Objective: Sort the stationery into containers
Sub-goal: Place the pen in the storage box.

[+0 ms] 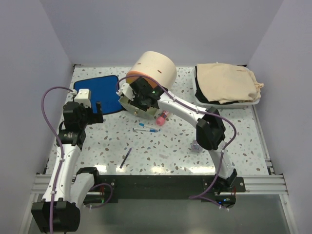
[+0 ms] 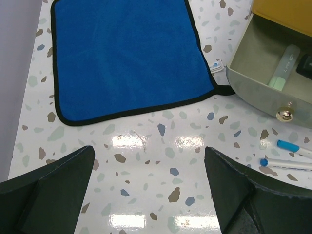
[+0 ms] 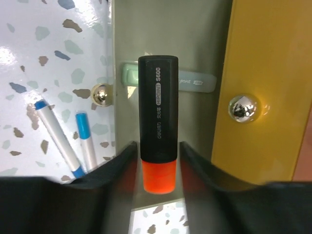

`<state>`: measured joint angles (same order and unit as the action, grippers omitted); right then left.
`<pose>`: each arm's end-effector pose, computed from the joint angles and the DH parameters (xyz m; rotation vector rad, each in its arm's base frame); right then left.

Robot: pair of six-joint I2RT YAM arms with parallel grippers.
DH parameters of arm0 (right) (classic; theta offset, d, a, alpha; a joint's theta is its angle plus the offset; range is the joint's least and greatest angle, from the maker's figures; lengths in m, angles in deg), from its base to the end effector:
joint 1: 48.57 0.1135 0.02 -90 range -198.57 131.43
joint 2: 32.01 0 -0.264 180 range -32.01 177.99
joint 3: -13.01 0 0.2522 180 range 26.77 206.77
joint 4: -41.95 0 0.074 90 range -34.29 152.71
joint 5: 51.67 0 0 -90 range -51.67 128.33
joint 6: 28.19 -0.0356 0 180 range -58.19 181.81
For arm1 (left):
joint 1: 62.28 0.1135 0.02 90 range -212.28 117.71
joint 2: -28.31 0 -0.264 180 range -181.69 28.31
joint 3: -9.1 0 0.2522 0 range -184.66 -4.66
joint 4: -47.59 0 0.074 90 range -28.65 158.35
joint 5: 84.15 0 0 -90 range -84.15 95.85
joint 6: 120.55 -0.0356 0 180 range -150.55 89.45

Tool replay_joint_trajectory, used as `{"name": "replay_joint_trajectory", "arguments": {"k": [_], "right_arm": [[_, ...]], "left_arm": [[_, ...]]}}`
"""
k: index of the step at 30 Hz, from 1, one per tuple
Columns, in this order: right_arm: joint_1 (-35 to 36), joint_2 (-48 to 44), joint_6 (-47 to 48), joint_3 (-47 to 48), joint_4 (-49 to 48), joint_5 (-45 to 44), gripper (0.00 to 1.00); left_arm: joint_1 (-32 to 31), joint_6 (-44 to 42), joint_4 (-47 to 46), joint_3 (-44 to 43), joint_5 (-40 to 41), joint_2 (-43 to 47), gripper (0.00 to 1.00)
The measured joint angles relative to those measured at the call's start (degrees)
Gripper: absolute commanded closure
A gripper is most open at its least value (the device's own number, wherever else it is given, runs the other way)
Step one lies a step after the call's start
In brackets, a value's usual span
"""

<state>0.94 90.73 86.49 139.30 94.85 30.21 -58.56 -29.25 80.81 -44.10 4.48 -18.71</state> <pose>0.3192 0.3661 0.2683 -1.4087 1.9685 0.0250 0.1880 0.0114 0.2840 -0.0745 2.0412 0.0020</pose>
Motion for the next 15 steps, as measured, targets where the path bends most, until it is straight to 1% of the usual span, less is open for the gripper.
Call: {"name": "replay_joint_trajectory", "arguments": {"k": [2, 5, 8, 10, 12, 15], "right_arm": [[0.0, 0.0, -0.1, 0.0, -0.3, -0.3, 0.45], [0.0, -0.3, -0.3, -0.1, -0.4, -0.3, 0.41], [0.0, -2.3, -0.2, -1.5, 0.2, 1.6, 0.41], [-0.1, -5.0, 0.1, -3.7, 1.2, 5.5, 0.43], [-0.2, -8.4, 0.9, -6.7, 2.8, 11.3, 0.45], [0.0, -15.7, 2.3, -15.3, 3.9, 20.3, 0.48]], "left_arm": [[0.0, 0.0, 0.0, 0.0, -0.2, 0.0, 0.00], [0.0, 0.1, 0.0, 0.0, -0.4, 0.1, 0.00], [0.0, 0.1, 0.0, 0.1, -0.4, 0.2, 0.00], [0.0, 0.2, -0.1, 0.4, -0.4, 0.5, 0.00], [0.0, 0.2, -0.1, 0.7, -0.4, 0.7, 0.00], [0.0, 0.1, -0.1, 0.9, -0.5, 0.9, 0.00]]}}
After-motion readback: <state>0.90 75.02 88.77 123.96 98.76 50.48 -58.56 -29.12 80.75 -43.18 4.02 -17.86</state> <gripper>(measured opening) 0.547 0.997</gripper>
